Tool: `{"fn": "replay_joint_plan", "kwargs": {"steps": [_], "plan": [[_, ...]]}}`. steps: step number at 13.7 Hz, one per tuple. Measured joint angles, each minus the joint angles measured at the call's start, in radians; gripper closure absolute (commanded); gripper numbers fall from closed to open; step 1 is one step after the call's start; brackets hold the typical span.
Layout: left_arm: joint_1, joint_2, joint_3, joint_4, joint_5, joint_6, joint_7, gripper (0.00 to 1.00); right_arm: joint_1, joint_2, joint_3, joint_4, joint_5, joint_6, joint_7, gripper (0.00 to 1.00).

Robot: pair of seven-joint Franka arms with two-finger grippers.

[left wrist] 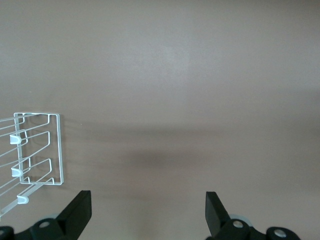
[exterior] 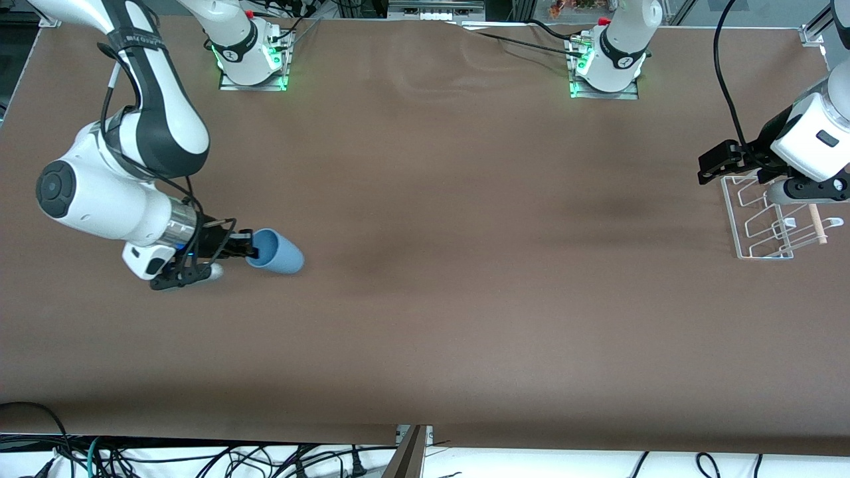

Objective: Transfer cup to left arm and place on rack
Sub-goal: 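Close the right gripper on the blue cup's rim, then lift the cup with the right gripper while the left gripper approaches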

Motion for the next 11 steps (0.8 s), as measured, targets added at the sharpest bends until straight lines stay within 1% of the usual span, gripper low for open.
{"fn": "replay_joint_plan", "kwargs": {"steps": [3, 8, 9, 11], "plan": [[0.0, 0.0, 0.0, 0.0, 0.0, 0.0, 0.0, 0.0, 0.06, 0.023, 0.01, 0.067, 0.069, 0.0, 0.027, 1.0], [0.0, 0.0, 0.001, 0.0, 0.0, 0.0, 0.0, 0.0, 0.166, 0.094, 0.014, 0.198, 0.085, 0.001, 0.176, 1.0], [0.001, 0.0, 0.001, 0.0, 0.0, 0.0, 0.0, 0.0, 0.182, 0.106, 0.014, 0.215, 0.103, 0.001, 0.19, 1.0], [0.002, 0.0, 0.002, 0.0, 0.0, 0.0, 0.0, 0.0, 0.207, 0.125, 0.014, 0.242, 0.17, 0.001, 0.195, 1.0]]}}
